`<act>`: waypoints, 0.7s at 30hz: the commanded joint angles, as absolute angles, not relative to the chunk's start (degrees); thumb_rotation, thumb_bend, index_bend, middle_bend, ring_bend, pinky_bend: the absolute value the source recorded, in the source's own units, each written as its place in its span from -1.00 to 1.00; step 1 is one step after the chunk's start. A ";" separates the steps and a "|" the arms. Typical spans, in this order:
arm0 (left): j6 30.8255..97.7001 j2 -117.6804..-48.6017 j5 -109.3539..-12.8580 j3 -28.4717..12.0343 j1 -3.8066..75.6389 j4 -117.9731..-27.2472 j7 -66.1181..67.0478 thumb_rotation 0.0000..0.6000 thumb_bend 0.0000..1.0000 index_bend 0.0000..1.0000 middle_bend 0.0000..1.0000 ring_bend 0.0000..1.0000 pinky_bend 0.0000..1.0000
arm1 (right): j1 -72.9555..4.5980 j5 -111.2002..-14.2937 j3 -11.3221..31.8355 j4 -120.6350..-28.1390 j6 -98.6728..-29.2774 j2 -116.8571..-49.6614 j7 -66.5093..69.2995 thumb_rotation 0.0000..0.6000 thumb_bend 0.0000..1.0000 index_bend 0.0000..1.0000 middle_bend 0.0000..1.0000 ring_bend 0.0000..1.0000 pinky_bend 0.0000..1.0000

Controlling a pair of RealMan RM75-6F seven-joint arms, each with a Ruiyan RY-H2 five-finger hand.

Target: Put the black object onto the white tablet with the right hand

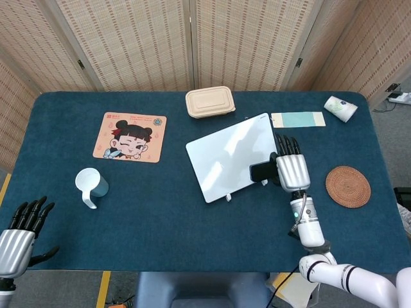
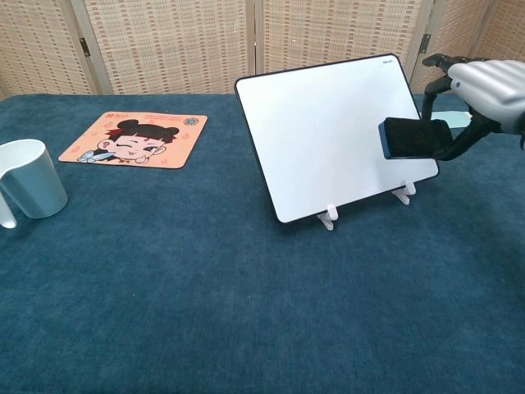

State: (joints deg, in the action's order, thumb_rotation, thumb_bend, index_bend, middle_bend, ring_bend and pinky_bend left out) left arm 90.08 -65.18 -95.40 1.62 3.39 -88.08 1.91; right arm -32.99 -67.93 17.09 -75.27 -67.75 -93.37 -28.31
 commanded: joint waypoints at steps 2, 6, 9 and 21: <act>90.39 -64.99 -95.63 1.68 3.33 -87.99 1.30 1.00 -0.64 -0.85 -0.92 -0.92 -1.00 | -36.76 -68.21 18.81 -68.20 -67.82 -99.38 -26.64 1.00 -0.62 0.10 -0.90 -0.95 -0.86; 90.75 -64.82 -95.92 1.79 3.21 -87.96 0.82 1.00 -0.64 -0.85 -0.92 -0.93 -1.00 | -38.16 -68.60 18.98 -64.62 -68.02 -101.94 -25.49 1.00 -0.62 0.10 -0.90 -0.95 -0.86; 90.91 -64.75 -96.09 1.86 3.16 -87.92 0.56 1.00 -0.64 -0.84 -0.92 -0.93 -1.00 | -38.93 -69.22 19.00 -62.00 -68.62 -103.52 -24.47 1.00 -0.62 0.10 -0.90 -0.95 -0.86; 91.12 -64.59 -96.15 1.90 3.04 -87.94 0.21 1.00 -0.64 -0.81 -0.92 -0.92 -1.00 | -40.31 -68.03 19.78 -57.60 -68.37 -105.77 -23.83 1.00 -0.62 -0.22 -1.00 -1.00 -0.87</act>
State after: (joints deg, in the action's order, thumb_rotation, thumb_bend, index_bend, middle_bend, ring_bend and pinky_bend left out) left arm 91.11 -64.58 -96.14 1.89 3.05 -87.93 0.19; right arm -40.31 -68.10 19.75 -57.54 -68.46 -105.82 -23.76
